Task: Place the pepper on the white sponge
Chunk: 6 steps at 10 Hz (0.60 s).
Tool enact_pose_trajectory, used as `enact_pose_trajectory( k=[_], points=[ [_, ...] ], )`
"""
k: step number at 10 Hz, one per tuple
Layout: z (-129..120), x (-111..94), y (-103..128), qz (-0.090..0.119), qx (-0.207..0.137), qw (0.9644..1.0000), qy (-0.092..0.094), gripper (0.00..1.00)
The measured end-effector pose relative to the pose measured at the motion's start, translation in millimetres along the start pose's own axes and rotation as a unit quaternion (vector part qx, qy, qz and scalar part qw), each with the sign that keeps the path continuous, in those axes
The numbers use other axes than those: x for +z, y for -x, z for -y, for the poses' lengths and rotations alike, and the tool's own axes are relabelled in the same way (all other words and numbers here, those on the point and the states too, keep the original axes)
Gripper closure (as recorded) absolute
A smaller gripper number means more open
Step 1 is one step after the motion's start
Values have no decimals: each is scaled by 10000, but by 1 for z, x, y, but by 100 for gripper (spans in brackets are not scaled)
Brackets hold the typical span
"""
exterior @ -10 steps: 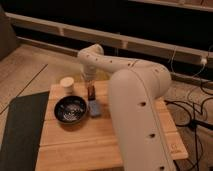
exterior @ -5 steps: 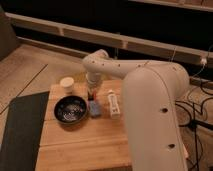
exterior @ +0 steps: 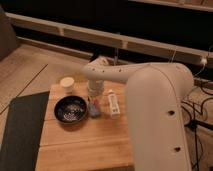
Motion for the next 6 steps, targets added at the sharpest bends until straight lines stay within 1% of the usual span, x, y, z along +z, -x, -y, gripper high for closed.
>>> enact_pose_trajectory(
  k=[5, 6],
  points=[
    [0, 0, 0, 2, 1, 10000, 1, 100],
    [1, -1, 2, 3, -10, 10000, -35, 100]
  ],
)
